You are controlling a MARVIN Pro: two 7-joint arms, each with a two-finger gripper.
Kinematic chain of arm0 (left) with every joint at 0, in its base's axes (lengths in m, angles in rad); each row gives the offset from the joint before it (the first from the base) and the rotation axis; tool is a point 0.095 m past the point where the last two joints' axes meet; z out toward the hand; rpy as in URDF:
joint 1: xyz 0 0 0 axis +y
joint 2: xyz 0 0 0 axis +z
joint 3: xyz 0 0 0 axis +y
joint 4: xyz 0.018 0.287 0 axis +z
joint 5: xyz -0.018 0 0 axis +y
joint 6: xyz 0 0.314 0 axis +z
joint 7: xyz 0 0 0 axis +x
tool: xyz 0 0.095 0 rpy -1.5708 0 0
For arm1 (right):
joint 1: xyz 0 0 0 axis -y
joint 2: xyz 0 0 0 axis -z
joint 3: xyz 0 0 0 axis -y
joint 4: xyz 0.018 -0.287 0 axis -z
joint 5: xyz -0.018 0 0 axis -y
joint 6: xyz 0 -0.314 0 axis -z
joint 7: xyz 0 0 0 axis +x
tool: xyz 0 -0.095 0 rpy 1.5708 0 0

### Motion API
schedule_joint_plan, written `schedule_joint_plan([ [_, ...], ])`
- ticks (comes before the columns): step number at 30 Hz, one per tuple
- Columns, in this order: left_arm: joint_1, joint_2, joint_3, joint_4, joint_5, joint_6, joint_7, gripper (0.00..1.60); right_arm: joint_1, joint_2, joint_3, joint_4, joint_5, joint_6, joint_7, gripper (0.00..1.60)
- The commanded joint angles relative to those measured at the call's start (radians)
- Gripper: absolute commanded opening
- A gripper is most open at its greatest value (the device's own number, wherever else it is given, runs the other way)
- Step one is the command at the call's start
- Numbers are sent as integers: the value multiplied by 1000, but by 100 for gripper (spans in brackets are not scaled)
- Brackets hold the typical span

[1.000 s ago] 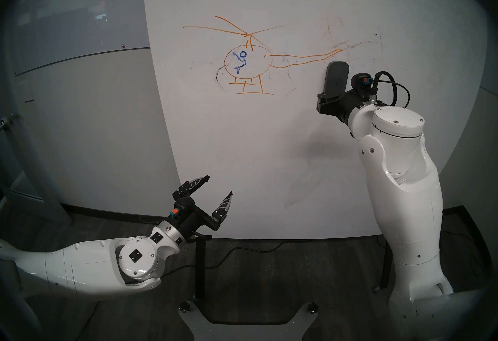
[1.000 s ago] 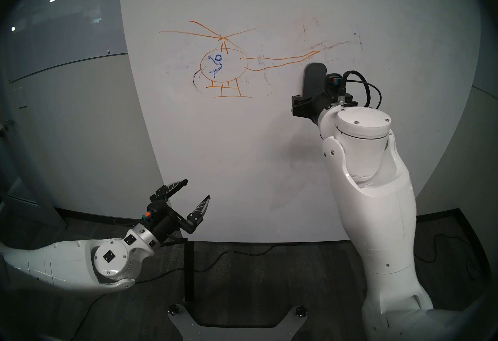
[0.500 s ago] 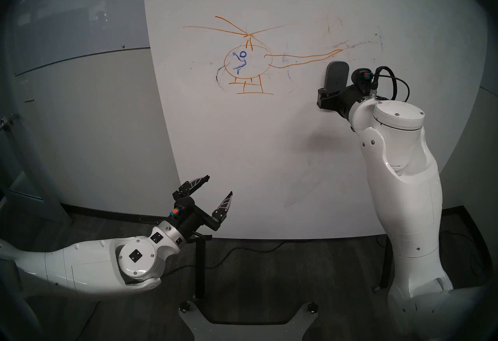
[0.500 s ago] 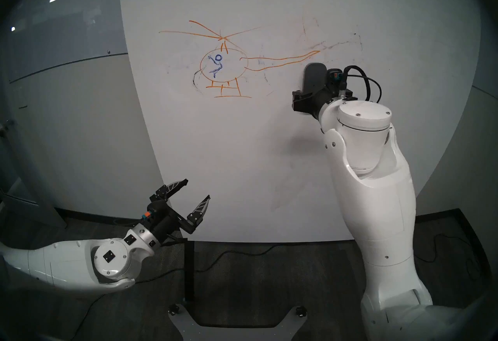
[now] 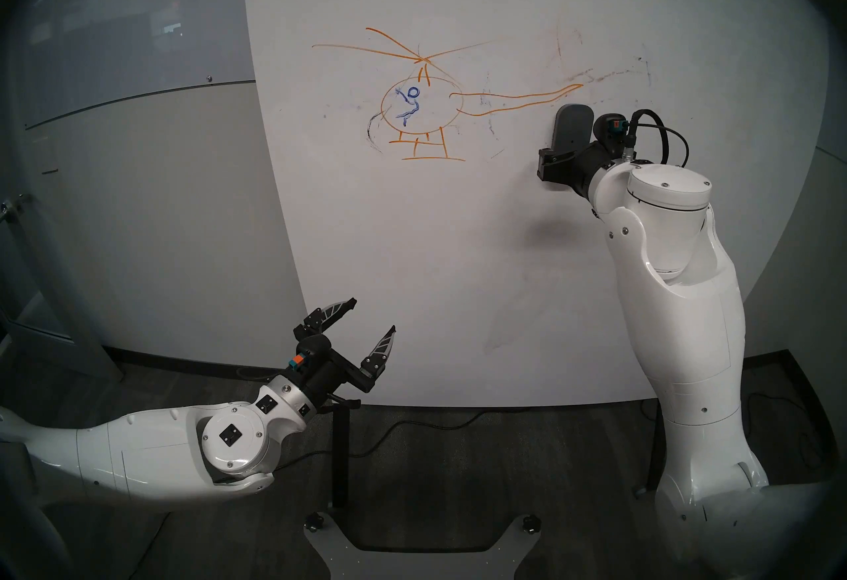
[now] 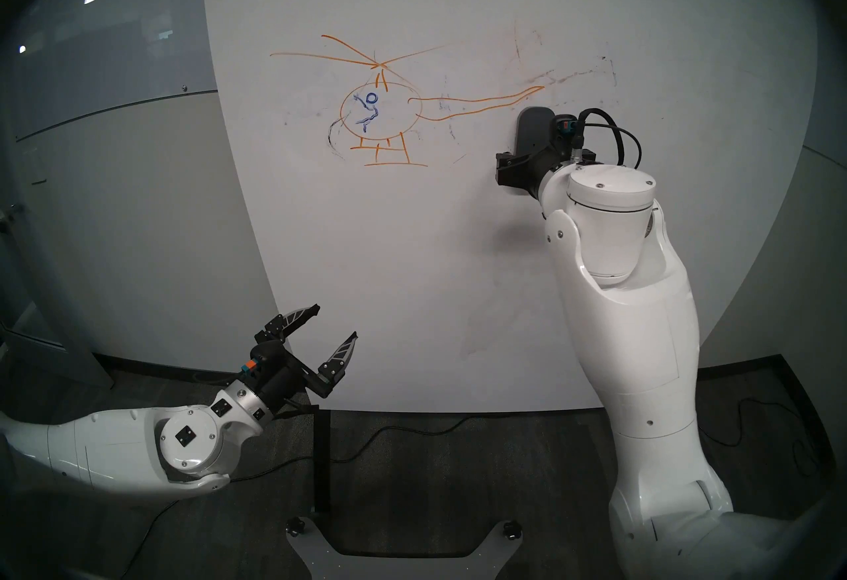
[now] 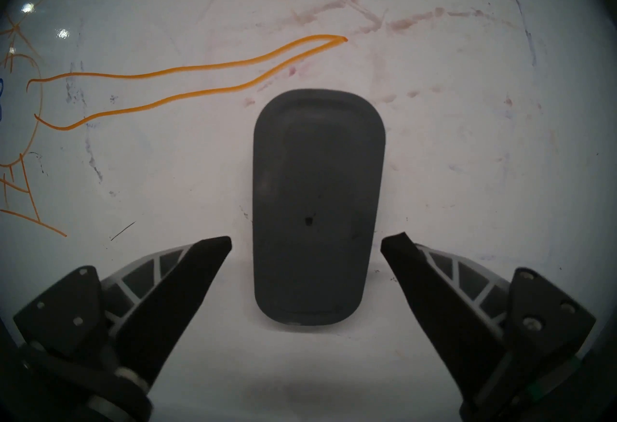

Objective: Erase all marks on the whiteboard with the eraser

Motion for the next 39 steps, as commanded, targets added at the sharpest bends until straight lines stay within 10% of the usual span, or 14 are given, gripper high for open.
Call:
schedule_joint_plan([
  [1, -8, 1, -8, -8, -1, -4, 0, 160, 37, -8, -1, -6, -5, -13, -4, 160],
  [39, -11, 1, -5, -8, -1, -4, 1, 160, 43, -36, -7, -2, -40, -13, 1, 160],
])
